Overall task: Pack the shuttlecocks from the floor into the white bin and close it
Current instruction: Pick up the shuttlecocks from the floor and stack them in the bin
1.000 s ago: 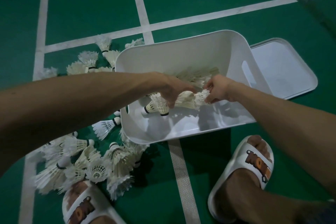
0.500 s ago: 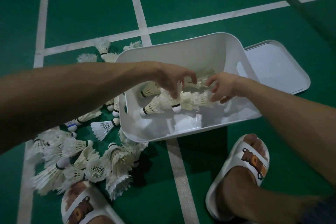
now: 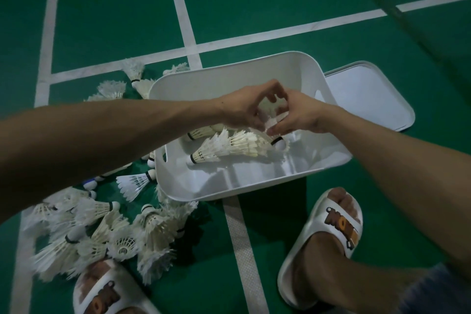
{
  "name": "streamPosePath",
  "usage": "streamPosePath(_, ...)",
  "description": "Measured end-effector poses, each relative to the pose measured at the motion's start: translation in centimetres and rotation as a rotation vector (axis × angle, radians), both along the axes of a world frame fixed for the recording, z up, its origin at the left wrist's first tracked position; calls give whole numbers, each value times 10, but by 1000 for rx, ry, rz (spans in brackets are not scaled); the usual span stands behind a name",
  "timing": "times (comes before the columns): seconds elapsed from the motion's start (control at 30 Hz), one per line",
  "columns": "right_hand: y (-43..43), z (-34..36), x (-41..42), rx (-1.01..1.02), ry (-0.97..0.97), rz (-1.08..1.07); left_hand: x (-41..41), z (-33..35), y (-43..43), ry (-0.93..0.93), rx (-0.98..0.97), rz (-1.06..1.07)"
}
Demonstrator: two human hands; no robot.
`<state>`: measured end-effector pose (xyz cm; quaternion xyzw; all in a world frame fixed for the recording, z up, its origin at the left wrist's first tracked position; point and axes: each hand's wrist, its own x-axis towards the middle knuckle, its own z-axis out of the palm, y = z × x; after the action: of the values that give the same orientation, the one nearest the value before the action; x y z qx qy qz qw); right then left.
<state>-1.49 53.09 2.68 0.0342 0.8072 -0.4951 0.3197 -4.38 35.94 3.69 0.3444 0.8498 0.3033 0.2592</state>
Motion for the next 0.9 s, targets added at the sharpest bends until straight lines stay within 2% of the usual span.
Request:
streamPosePath(0.1,4,-4,0,186,1,47,-4,-9,0,117,-10,66)
streamPosePath(0.2,9,-3,0,399,-15,147,-8,-19,-2,191,-111,54)
streamPosePath(0.33,13,-8,-3,426,-35,137,2,-39,2,78,-242,-169)
streamPosePath(0.47,14,-17,-6,511,-22,215,9,-57,10,84,-342,-327)
streamPosePath(0.67,19,-22,-9,498,5,226,6,-64,13,189,-452,-403)
streamPosePath(0.9,25,-19,-6,472,7,217,2,-74,20,136,-478,-408)
